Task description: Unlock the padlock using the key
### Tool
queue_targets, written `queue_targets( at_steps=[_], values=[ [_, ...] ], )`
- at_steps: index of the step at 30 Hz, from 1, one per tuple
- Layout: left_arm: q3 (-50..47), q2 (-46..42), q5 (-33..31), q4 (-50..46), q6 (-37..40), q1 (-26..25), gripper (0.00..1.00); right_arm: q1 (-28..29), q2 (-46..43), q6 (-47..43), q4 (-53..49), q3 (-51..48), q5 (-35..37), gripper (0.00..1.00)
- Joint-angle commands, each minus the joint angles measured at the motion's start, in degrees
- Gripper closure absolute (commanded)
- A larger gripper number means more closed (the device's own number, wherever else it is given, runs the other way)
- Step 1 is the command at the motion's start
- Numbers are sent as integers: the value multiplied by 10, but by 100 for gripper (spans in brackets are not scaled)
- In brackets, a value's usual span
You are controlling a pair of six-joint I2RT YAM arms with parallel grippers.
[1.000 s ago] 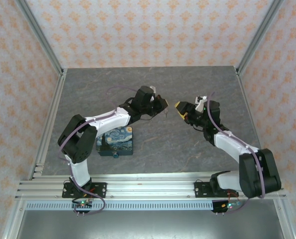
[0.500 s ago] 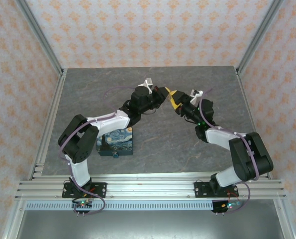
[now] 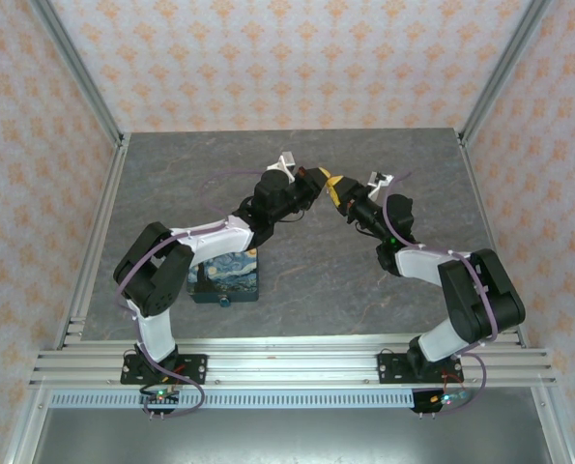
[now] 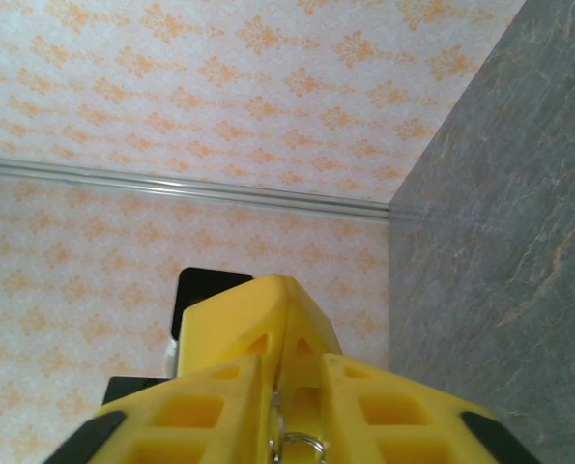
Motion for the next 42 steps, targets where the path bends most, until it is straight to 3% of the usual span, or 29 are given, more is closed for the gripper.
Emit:
queue_targets(
  at_steps=[1,10,15,20,21,23,24,27,35,42],
  values=[
    [0,11,-13,18,1,-4,100,4,-9,3,42,3,-10,82],
    [5,15,-15,10,7,-4,100,13,-5,9,45,12,-28,83],
    [8,13,-17,1,12,-4,100,15,-6,9,42,8,-30,100],
    [10,11,-12,-10,14,-4,99,15,-13,-10,14,6,-29,100],
    [10,7,-10,-16,15,-3,92,14,-16,-19,3,5,-31,100],
    [3,-9,-7,-36,18,2,64,13,-30,-48,-36,7,-39,100],
    [0,-19,-6,-53,20,5,55,12,-38,-64,-58,6,-42,100],
    [-11,-58,0,-116,33,19,38,8,-67,-133,-153,12,-51,100],
    [64,-106,85,-394,105,54,30,8,-111,-305,-341,36,-57,100],
    [72,-120,117,-439,161,62,34,9,-114,-314,-344,33,-67,100]
  ],
)
